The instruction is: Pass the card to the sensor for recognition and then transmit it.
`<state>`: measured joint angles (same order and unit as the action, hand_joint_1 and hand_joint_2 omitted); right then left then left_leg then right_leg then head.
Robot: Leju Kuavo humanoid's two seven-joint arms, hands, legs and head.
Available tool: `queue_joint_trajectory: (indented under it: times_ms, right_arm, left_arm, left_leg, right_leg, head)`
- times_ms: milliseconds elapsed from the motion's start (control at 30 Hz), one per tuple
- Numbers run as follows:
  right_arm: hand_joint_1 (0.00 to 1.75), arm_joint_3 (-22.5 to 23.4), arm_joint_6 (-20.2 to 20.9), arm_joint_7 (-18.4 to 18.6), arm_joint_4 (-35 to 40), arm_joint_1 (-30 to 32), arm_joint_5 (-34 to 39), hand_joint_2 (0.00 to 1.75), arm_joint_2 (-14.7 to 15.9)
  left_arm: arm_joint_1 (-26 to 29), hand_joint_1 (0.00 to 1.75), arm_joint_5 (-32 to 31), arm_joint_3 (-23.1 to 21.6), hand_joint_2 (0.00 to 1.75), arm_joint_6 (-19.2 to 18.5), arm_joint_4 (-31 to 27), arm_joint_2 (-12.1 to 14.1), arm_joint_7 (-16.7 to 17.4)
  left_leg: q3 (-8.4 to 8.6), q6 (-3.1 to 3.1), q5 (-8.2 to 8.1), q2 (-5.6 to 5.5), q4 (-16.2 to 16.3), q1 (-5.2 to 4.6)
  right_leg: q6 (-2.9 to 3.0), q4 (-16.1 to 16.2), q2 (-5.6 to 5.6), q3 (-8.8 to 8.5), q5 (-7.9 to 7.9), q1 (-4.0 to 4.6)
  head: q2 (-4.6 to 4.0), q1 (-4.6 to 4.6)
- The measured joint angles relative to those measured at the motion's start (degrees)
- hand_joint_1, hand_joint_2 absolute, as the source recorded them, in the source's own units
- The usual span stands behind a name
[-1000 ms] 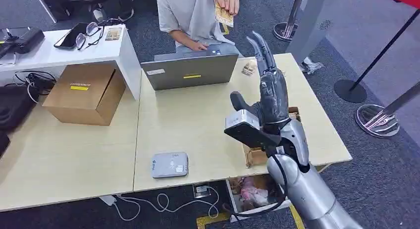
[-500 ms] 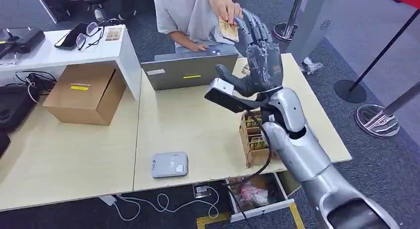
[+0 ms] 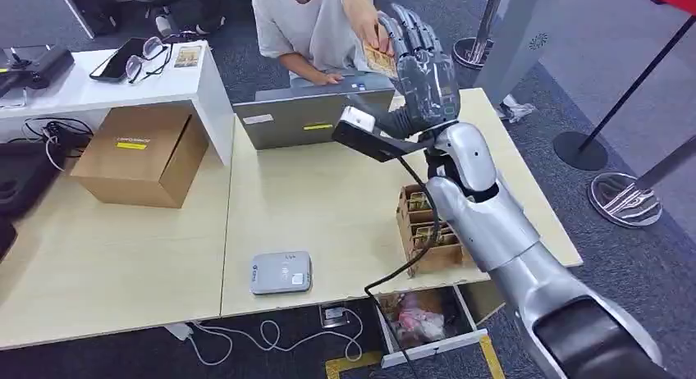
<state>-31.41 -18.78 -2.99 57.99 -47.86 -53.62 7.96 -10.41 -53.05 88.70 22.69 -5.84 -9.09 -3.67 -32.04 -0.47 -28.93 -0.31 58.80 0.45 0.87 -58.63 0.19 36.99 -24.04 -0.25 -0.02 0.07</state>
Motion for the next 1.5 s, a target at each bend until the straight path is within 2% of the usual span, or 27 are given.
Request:
queue_joint_trajectory:
  times_ms: [400, 700, 1200, 1500]
  right_arm:
    - [0.00, -1.77, -1.51, -0.18, -5.73, -3.02, 0.52, 1.75, -1.75]
    - [0.00, -2.65, -2.78, 0.00, -6.63, -3.44, 1.79, 1.75, -1.92]
    - [0.00, -2.60, -3.56, 1.86, -0.24, 0.34, 1.77, 1.75, -0.72]
    - [0.00, -2.47, -3.43, 2.05, 0.76, 1.15, 1.38, 1.75, 0.09]
  left_arm:
    - [-0.04, 0.00, 1.20, 0.02, 0.00, 0.07, 0.00, -0.35, 0.00]
    - [0.36, 0.00, 1.97, 0.02, 0.00, -0.96, 0.00, -0.33, -1.90]
    - [1.22, 0.00, 2.51, 0.02, 0.00, -1.62, 0.00, -0.33, -2.95]
    - [1.28, 0.00, 2.47, 0.00, 0.00, -1.68, 0.00, -0.33, -3.08]
  left_leg:
    - [0.01, -0.01, 0.01, -0.01, 0.00, 0.02]
    - [0.02, -0.01, 0.01, -0.01, 0.00, 0.02]
    - [0.03, -0.01, 0.00, 0.01, 0.00, 0.02]
    - [0.04, -0.01, 0.00, 0.01, 0.00, 0.02]
  right_leg:
    - [0.00, 0.00, 0.00, 0.00, 0.00, 0.03]
    - [0.00, 0.00, 0.00, 0.00, 0.00, 0.03]
    - [0.00, 0.01, 0.02, 0.02, 0.00, 0.04]
    - [0.01, 0.01, 0.02, 0.02, 0.00, 0.04]
  head:
    - [0.00, 0.00]
    - [0.00, 0.00]
    - [0.00, 0.00]
    - [0.00, 0.00]
